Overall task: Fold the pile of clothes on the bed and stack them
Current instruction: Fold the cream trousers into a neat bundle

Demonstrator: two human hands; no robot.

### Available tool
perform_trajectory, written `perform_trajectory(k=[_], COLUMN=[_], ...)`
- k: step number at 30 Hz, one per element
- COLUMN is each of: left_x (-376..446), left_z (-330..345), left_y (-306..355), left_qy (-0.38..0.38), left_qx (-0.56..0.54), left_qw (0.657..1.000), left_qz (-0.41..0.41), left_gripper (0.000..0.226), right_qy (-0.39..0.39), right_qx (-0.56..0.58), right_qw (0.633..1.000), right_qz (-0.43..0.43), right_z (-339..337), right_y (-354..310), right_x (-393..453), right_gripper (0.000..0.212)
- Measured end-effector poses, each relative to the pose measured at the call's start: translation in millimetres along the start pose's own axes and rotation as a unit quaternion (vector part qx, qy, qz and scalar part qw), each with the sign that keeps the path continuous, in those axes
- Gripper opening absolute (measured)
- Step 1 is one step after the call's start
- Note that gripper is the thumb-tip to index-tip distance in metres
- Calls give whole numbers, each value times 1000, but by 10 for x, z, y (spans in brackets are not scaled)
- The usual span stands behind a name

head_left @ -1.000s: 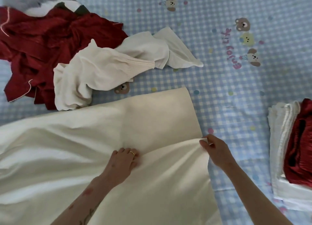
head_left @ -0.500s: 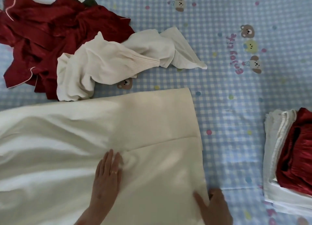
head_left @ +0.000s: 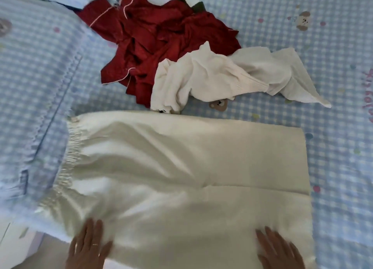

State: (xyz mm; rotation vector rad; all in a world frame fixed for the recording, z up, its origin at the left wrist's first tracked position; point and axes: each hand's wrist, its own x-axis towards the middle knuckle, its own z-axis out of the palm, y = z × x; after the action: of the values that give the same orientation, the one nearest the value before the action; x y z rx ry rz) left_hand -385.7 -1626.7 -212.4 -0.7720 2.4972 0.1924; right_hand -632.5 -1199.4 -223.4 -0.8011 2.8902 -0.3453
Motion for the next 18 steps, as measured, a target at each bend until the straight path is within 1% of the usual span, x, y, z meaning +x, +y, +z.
perform_trajectory(k=[1,2,3,4,5,6,7,8,9,11,12,13,14,15,16,17,18], left_x=[-84,-120,17,246,546,906,1282,1645,2019,2713,2973,3205,3365,3477,3539,3567,3567], left_z=[-23,-25,-88,-233,-356,-530,-722,-902,-1042,-1324,-1441,-1503,-1554,-1595,-1649,-1721,-1800], left_y=[-266,-474,-635,-690,-671,-629,-567,-518,-539,-602,-625,-666,-698,-737,-772,-786,-787], left_qy=[-1,18,23,31,62,81,110,152,182,180,166,130,79,48,49,63,85], left_qx=[33,81,125,125,53,1,-21,-12,6,36,52,63,85,110,124,120,105], left_qw=[999,997,991,987,988,988,989,987,983,982,984,988,992,991,989,988,988], left_qz=[10,3,-28,-93,-134,-131,-99,-52,-8,42,47,51,52,60,67,72,81], left_gripper=[46,42,42,43,50,55,54,51,50,66,71,71,66,54,39,26,18], right_qy=[-8,-13,-33,-44,-42,-67,-75,-84,-106,-154,-192,-219,-228,-216,-193,-165,-138], right_qx=[1,-3,-9,-13,-32,-42,-48,-63,-71,-108,-130,-133,-134,-125,-121,-109,-108], right_qw=[1000,999,995,989,985,982,983,986,988,982,972,966,964,968,973,979,984], right_qz=[7,43,96,142,162,172,163,133,81,31,27,25,32,36,42,44,40], right_z=[25,26,21,-15,-22,-29,-12,17,62,130,156,221,218,207,150,99,30], right_y=[40,80,132,100,67,13,-22,-41,-57,-104,-118,-93,-103,-92,-97,-59,-51], right_x=[122,261,521,840,1181,1510,1801,2136,2429,2894,3034,3137,3202,3249,3277,3288,3295], right_gripper=[54,56,61,63,57,42,35,42,50,59,60,58,50,37,26,19,15])
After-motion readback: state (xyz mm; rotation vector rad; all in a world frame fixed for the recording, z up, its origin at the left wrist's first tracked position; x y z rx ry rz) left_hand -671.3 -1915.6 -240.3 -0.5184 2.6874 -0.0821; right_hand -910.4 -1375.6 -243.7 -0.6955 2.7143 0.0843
